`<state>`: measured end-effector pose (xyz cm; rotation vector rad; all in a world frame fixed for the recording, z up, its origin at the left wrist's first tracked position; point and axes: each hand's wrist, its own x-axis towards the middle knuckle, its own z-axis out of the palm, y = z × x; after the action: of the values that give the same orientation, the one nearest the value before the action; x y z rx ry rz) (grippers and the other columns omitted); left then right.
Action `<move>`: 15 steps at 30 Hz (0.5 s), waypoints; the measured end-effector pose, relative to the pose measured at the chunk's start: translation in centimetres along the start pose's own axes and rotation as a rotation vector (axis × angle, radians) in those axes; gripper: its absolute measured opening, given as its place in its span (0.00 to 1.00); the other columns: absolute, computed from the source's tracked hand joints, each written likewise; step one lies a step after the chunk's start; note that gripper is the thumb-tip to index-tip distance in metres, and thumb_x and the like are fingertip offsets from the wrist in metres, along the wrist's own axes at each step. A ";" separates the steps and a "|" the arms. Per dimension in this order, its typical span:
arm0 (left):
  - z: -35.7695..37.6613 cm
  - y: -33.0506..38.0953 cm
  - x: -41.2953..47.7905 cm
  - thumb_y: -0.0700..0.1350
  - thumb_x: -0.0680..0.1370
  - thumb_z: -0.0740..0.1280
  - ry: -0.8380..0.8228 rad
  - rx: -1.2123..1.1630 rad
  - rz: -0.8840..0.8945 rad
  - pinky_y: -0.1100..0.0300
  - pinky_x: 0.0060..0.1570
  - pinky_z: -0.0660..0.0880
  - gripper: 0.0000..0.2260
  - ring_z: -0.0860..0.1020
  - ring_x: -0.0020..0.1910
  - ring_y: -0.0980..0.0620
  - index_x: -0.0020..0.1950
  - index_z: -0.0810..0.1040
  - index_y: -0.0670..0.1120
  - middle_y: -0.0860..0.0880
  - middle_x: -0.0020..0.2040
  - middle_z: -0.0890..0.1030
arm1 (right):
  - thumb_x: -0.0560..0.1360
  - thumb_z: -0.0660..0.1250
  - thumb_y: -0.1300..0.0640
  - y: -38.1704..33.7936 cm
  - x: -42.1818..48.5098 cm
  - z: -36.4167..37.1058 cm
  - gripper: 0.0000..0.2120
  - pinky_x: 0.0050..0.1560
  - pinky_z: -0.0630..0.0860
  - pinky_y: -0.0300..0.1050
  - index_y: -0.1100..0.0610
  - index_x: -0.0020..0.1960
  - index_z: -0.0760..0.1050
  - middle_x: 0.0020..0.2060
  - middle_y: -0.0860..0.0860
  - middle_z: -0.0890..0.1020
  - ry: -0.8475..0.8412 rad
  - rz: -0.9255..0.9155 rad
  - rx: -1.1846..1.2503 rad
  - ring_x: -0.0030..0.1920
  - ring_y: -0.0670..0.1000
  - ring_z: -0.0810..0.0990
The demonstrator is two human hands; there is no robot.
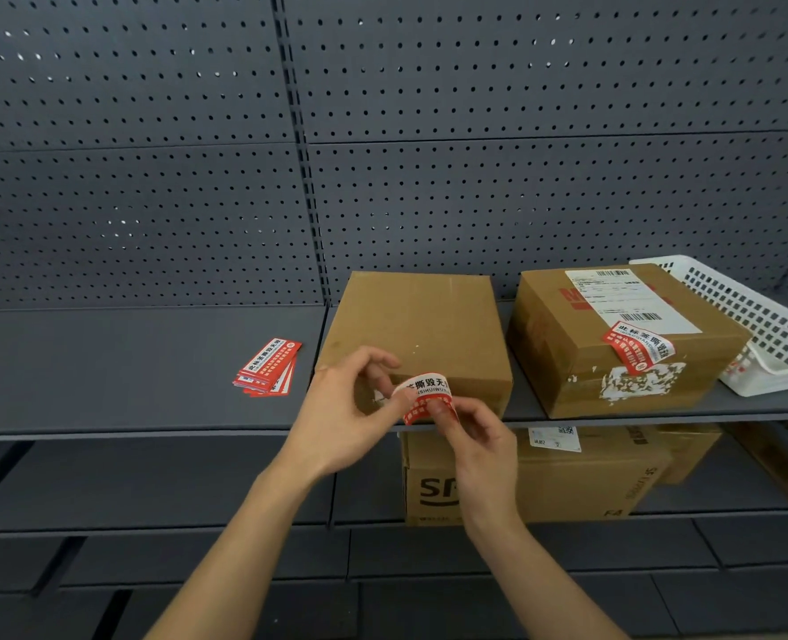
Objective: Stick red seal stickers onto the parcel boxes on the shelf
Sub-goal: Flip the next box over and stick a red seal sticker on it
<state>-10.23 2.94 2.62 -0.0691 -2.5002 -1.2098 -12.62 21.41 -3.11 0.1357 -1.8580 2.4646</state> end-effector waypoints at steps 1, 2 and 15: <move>0.0 -0.2 0.0 0.59 0.78 0.75 0.008 0.003 0.000 0.46 0.61 0.79 0.14 0.82 0.55 0.57 0.61 0.80 0.60 0.62 0.47 0.84 | 0.77 0.77 0.55 0.1 -0.3 0.1 0.09 0.53 0.81 0.36 0.58 0.54 0.86 0.49 0.51 0.90 0.000 0.029 0.032 0.53 0.48 0.87; -0.1 -0.5 0.1 0.55 0.79 0.76 0.017 0.011 -0.001 0.46 0.61 0.79 0.13 0.83 0.54 0.58 0.61 0.80 0.59 0.62 0.47 0.84 | 0.77 0.77 0.56 0.2 -0.5 0.2 0.09 0.53 0.80 0.34 0.58 0.55 0.87 0.50 0.51 0.90 -0.002 0.058 0.055 0.53 0.47 0.87; -0.5 -2.5 0.2 0.57 0.76 0.79 0.052 0.301 -0.007 0.72 0.54 0.62 0.16 0.70 0.55 0.63 0.60 0.78 0.61 0.64 0.45 0.84 | 0.78 0.76 0.51 3.6 -0.3 -0.5 0.06 0.52 0.82 0.42 0.51 0.53 0.86 0.47 0.46 0.88 0.029 -0.023 -0.229 0.50 0.49 0.86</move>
<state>-10.72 0.97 1.08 0.0478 -2.6071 -0.8140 -12.72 20.85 -6.73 0.1094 -2.0948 2.2064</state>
